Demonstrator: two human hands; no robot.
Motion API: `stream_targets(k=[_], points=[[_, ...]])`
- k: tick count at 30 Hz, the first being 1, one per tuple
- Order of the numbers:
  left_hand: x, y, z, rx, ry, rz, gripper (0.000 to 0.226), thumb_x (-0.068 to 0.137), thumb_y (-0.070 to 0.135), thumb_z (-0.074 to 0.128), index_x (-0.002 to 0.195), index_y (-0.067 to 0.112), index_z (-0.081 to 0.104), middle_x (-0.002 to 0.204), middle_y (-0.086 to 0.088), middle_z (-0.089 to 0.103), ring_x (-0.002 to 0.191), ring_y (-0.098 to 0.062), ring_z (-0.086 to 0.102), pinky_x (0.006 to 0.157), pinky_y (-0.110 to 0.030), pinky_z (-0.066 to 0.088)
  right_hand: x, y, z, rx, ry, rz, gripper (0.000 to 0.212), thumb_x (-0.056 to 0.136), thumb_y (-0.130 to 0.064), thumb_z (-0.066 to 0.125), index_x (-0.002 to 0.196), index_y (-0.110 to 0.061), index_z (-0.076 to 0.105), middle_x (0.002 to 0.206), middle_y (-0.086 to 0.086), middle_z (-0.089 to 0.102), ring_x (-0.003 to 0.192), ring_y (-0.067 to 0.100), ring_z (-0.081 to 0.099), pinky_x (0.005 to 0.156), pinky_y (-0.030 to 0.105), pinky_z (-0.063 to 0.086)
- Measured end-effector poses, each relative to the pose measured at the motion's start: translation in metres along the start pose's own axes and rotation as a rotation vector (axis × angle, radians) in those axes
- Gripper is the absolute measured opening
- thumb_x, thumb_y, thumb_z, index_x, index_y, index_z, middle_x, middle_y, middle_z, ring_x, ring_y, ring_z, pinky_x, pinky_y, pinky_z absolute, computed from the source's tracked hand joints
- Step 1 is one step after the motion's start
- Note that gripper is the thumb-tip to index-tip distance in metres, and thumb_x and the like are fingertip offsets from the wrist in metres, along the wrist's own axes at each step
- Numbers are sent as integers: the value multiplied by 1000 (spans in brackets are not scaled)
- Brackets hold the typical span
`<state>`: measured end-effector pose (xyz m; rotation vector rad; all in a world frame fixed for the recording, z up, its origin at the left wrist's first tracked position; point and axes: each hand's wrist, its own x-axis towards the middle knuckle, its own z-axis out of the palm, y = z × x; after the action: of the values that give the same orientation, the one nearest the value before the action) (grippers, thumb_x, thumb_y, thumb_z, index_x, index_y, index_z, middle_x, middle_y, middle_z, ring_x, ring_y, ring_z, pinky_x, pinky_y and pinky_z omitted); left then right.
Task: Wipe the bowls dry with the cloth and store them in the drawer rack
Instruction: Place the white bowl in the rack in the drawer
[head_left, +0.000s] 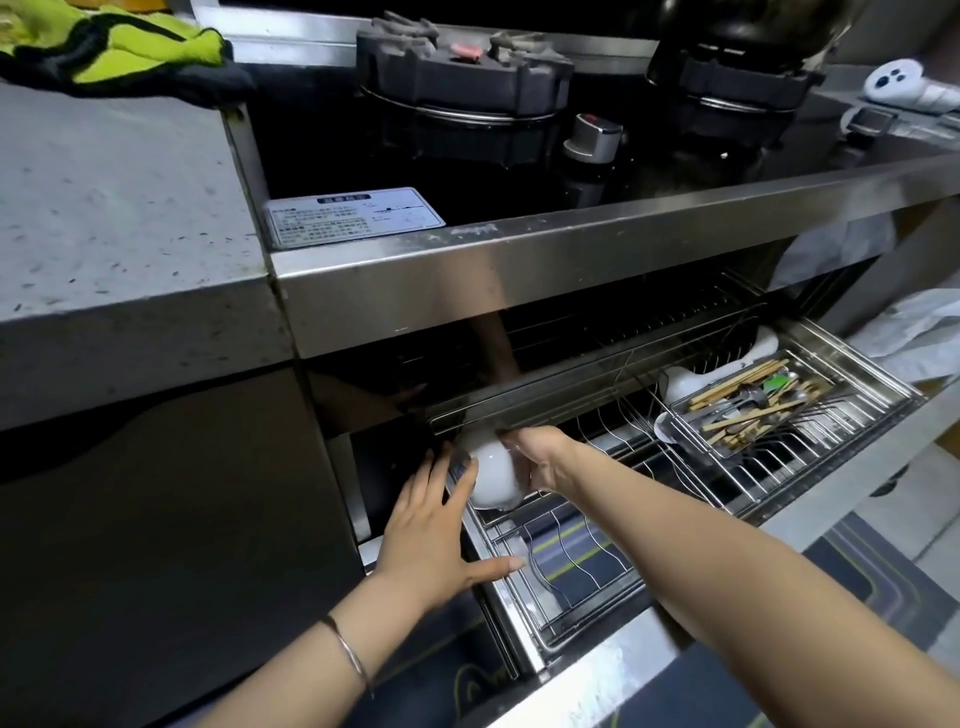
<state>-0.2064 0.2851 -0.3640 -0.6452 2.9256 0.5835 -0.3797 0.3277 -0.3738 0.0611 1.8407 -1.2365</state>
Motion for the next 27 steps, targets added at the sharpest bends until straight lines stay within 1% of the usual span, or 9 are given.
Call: stream_targets(k=[3, 8, 11, 14, 17, 19, 22, 24, 27], points=[[0, 0, -1, 5, -7, -6, 132, 37, 92, 14, 151, 30, -10, 159, -3, -15, 146, -20, -16, 116, -31, -10, 0, 0, 0, -2, -4, 1, 23, 95, -14, 54, 73, -8, 56, 73, 8, 59, 63, 20, 57, 64, 34, 47], [-1, 1, -2, -2, -3, -6, 130, 41, 91, 18, 150, 27, -10, 159, -3, -14, 146, -20, -15, 115, -30, -10, 0, 0, -5, -42, 7, -3, 16, 93, -16, 57, 78, -8, 58, 81, 9, 62, 68, 22, 60, 60, 34, 49], [-1, 2, -1, -9, -11, -9, 122, 58, 89, 37, 151, 26, -10, 159, -3, -14, 146, -20, -16, 115, -30, -10, 2, 2, -7, -53, 3, 8, 15, 91, -18, 61, 82, -7, 57, 98, 13, 61, 89, 28, 58, 75, 44, 49], [-1, 2, -2, -13, -17, -10, 118, 67, 82, 48, 151, 25, -11, 159, -4, -15, 146, -20, -16, 116, -31, -9, 1, 4, -8, -69, -1, -6, 16, 89, -19, 64, 87, -5, 56, 97, 13, 60, 92, 29, 55, 76, 45, 47], [-1, 2, -1, -14, -17, -9, 118, 66, 83, 48, 151, 25, -11, 159, -3, -16, 146, -20, -16, 116, -32, -8, 0, 5, -7, -137, -11, -25, 43, 79, -29, 74, 106, 1, 59, 106, 15, 65, 95, 31, 61, 68, 43, 53], [-1, 2, 0, -12, -16, -5, 118, 67, 83, 48, 151, 25, -10, 159, -3, -16, 146, -20, -16, 117, -32, -8, 5, 8, -8, -187, -9, -24, 59, 67, -39, 81, 108, -1, 62, 111, 16, 66, 96, 32, 65, 78, 52, 55], [-1, 1, 0, -13, -10, -1, 118, 67, 82, 49, 151, 25, -9, 159, -3, -14, 146, -20, -15, 117, -32, -8, 2, 8, -8, -161, 7, -53, 55, 74, -33, 79, 113, 1, 60, 113, 18, 65, 102, 33, 62, 73, 41, 53], [-1, 2, 0, -14, -13, -3, 118, 67, 82, 50, 151, 24, -8, 159, -4, -14, 146, -20, -15, 116, -31, -8, 1, 8, -8, -158, 26, -70, 51, 78, -30, 76, 115, 1, 60, 114, 17, 64, 106, 32, 60, 75, 38, 50], [0, 3, -1, -15, -22, -13, 117, 68, 81, 51, 152, 24, -7, 159, -4, -14, 146, -20, -15, 117, -32, -8, -2, 7, -9, -182, 19, -86, 48, 82, -30, 73, 115, 1, 59, 116, 16, 64, 99, 29, 59, 76, 35, 49]])
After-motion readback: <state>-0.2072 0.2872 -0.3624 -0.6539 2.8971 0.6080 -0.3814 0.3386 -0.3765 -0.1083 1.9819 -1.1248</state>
